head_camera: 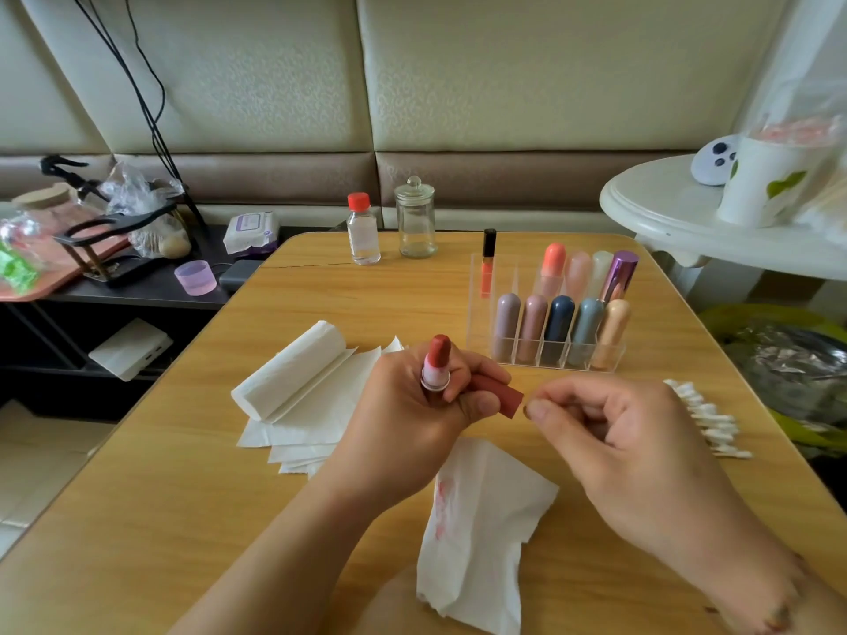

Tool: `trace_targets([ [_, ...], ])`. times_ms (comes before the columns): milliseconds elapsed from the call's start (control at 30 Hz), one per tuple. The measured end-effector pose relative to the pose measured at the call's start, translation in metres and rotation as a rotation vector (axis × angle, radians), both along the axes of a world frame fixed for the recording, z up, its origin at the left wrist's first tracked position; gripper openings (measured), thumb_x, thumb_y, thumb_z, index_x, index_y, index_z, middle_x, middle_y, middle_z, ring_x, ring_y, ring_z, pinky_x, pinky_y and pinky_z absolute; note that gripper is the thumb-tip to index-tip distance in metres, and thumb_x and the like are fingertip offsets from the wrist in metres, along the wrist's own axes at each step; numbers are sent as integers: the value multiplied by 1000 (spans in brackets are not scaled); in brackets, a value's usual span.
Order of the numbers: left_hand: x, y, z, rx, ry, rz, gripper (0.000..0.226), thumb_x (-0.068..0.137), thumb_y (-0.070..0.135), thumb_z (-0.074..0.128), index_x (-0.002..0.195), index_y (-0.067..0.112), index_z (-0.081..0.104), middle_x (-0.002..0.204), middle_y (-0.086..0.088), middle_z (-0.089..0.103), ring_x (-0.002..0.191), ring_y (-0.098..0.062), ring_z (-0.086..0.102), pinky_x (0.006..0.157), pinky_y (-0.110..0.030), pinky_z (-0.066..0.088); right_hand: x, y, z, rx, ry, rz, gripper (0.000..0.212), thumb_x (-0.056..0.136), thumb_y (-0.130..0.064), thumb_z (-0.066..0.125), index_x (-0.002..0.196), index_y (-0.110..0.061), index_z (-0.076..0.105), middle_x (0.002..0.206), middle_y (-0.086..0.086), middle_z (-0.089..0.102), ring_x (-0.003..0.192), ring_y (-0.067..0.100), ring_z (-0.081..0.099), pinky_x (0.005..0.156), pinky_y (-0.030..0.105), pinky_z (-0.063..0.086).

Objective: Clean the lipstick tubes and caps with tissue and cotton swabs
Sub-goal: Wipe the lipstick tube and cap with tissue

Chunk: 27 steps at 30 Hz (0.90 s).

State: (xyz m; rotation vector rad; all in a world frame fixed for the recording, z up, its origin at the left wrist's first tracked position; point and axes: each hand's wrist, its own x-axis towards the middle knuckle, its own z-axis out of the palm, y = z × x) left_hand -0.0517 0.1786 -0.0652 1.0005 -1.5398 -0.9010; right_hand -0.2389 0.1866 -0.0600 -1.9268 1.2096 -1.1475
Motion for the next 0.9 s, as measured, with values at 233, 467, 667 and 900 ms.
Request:
trace_targets([
  [233, 1, -1, -1, -11, 5, 5, 36, 80, -1, 66, 64, 13, 37, 94, -8, 73, 87, -25, 73, 81, -38, 56, 1, -1, 1, 26, -21, 16, 21, 89, -14, 69, 73, -27, 73, 51, -15, 59, 45, 5, 52, 43, 12, 33],
  [467, 0, -2, 0, 7, 29, -20, 41, 83, -12, 64, 64, 12, 37, 94, -13, 72, 86, -26, 73, 79, -33, 56, 1, -1, 2, 31, -44, 36, 22, 90, -11, 69, 73, -25, 73, 49, -14, 57, 44, 3, 50, 45, 10, 33],
  [667, 0, -3, -2, -2, 25, -26, 43, 84, -17, 62, 65, 12, 36, 92, -11, 73, 85, -23, 73, 77, -25, 52, 1, -1, 1, 23, -59, 34, 21, 90, -14, 68, 72, -25, 73, 49, -12, 56, 42, 4, 46, 44, 13, 32],
  [900, 5, -6, -2, 76, 168, -121, 37, 85, -15, 59, 71, 11, 38, 90, -8, 74, 82, -18, 70, 75, -23, 52, 4, 6, 0, -180, 21, 31, 21, 94, -25, 66, 74, -27, 72, 55, 1, 58, 46, 16, 50, 41, 28, 39],
])
